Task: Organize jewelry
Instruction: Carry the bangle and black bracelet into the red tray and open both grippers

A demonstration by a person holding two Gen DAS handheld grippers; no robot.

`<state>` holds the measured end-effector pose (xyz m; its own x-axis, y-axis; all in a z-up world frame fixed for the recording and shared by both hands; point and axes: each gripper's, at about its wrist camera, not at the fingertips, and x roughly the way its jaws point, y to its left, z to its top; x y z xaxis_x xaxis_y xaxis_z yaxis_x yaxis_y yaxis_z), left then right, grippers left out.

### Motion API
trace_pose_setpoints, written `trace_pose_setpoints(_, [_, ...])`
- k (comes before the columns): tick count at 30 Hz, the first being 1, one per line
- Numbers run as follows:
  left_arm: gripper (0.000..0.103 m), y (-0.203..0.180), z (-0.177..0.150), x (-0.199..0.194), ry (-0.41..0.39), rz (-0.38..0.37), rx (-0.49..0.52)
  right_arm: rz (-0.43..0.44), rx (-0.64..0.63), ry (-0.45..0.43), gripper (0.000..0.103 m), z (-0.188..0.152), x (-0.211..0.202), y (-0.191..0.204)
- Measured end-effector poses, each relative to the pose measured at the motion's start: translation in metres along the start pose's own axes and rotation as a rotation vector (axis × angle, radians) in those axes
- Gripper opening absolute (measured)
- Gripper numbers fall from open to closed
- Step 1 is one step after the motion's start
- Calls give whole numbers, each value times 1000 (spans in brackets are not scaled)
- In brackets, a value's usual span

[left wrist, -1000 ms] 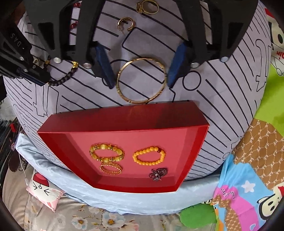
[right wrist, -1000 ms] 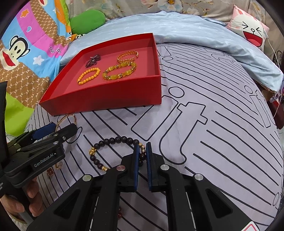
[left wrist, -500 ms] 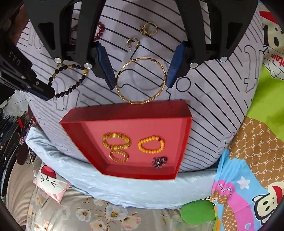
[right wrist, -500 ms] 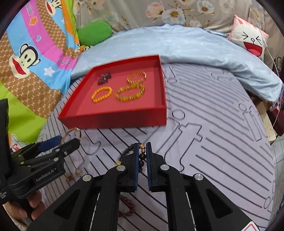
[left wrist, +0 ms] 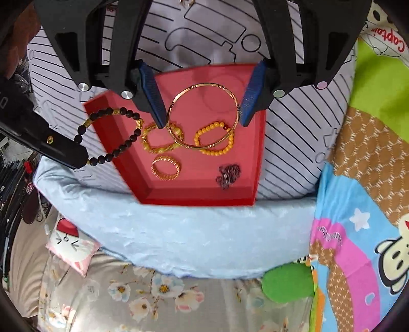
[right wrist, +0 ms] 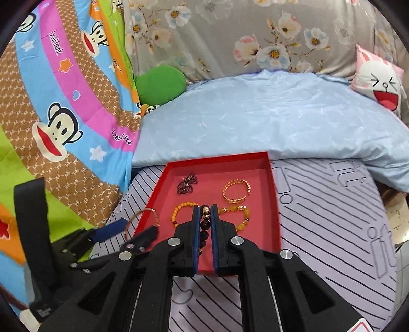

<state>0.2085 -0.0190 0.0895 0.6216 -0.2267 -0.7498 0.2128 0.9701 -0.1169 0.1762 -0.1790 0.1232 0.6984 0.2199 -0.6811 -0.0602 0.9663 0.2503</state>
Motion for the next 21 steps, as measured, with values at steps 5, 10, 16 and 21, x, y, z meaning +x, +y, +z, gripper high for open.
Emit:
trace_pose_setpoints(5, [56, 0, -16, 46, 101, 22, 9, -80, 6, 123, 8, -23, 52, -20])
trace_pose_setpoints(10, [56, 1, -27, 57, 122, 16, -4, -113, 27, 164, 8, -37, 62, -38])
trace_pose_setpoints(16, [57, -2, -28, 59, 110, 27, 10, -158, -34, 161, 9, -43, 65, -30])
trace_pose_setpoints(21, [66, 2, -26, 55, 87, 25, -18, -189, -58, 114, 28, -44, 56, -24])
